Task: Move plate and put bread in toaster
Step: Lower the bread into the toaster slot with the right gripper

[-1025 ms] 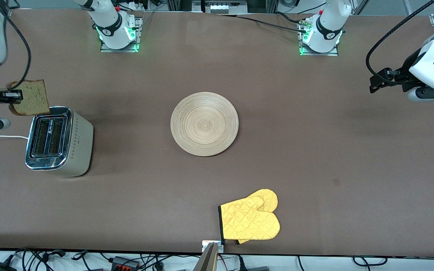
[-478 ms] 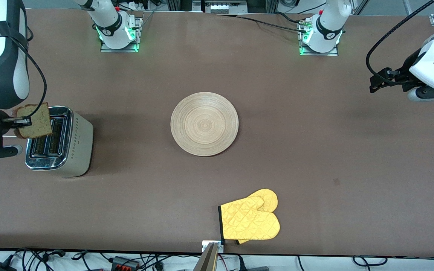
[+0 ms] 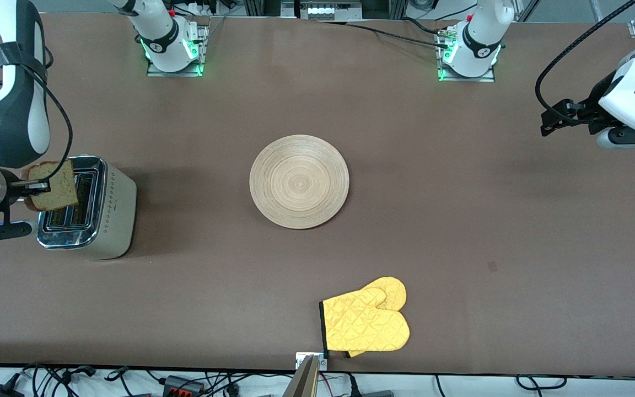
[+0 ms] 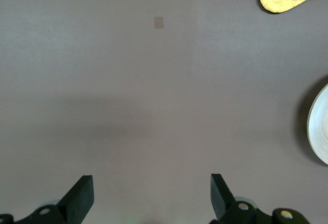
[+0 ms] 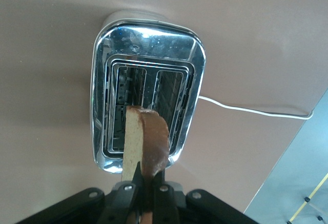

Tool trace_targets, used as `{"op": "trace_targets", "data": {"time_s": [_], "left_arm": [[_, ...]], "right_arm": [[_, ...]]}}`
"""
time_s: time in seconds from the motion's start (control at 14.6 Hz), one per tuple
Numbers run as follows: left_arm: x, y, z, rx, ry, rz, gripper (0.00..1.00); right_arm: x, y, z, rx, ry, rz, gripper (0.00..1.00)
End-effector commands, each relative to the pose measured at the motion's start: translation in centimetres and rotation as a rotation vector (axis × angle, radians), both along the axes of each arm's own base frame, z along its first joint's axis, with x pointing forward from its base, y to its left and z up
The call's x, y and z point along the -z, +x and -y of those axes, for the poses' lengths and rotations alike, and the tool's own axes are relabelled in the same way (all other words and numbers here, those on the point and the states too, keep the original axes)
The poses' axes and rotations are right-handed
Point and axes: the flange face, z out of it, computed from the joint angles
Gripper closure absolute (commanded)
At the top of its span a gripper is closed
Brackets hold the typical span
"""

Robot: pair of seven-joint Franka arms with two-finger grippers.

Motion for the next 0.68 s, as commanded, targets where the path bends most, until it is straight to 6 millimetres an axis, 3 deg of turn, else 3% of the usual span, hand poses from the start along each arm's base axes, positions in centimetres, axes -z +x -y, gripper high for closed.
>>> {"op": "trace_targets", "data": {"time_s": [0.0,0.61], "left_arm": [[-0.7,0.2,0.1,0.019,0.018,0.001,0.0],[-0.7,0.2,0.1,0.022,0.018,0.002,0.0]], "right_arm": [[1.3,0.9,0.0,-0.012,-0.014,-0.008,1.0],[3.8,1.7,-0.7,-0.032,-0.009,0.029,1.0]]}}
